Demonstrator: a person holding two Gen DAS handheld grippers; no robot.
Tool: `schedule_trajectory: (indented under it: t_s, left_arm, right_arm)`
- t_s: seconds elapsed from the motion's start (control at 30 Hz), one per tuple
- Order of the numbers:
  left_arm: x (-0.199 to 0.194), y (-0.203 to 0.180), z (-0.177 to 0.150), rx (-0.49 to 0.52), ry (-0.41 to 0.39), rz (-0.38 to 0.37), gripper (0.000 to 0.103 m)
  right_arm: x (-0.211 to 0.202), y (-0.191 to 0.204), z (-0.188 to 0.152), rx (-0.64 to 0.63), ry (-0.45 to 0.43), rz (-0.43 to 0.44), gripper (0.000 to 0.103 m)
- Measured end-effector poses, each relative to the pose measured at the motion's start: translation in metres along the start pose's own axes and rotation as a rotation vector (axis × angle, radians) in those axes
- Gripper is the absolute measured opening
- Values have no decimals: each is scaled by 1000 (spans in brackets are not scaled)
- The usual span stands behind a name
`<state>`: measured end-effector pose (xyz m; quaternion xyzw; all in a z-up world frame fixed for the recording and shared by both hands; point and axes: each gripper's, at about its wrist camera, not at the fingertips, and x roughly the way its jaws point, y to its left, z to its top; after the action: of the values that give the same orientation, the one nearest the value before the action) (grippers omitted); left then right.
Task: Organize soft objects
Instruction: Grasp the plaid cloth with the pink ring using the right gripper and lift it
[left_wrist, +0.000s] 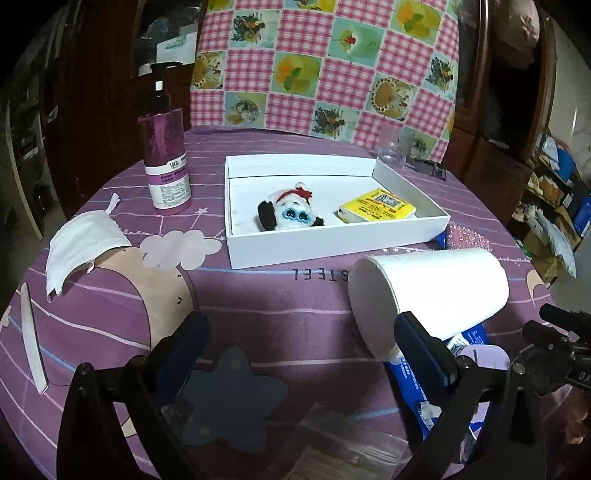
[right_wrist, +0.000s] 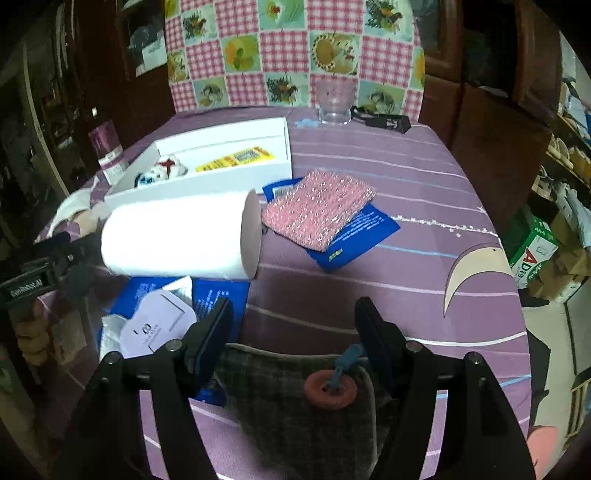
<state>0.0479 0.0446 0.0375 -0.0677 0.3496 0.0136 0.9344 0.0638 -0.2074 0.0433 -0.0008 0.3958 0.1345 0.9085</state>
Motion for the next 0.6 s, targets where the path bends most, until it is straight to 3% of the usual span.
schedule_trajectory:
  t_s: [0.23,0.37,0.6]
  left_arm:
    - [-2,-2,-1,6,-7,-21,100]
    - [-3,-1,-2,-7,2,-45,96]
    - [-1,-8,-4,20,29,-67,92]
  right_arm:
    - [-6,-13,-3,108,8,-19,69]
    - [-3,-17,-5,134,74,34,69]
    - [-5,-11,-9,61,119,9,69]
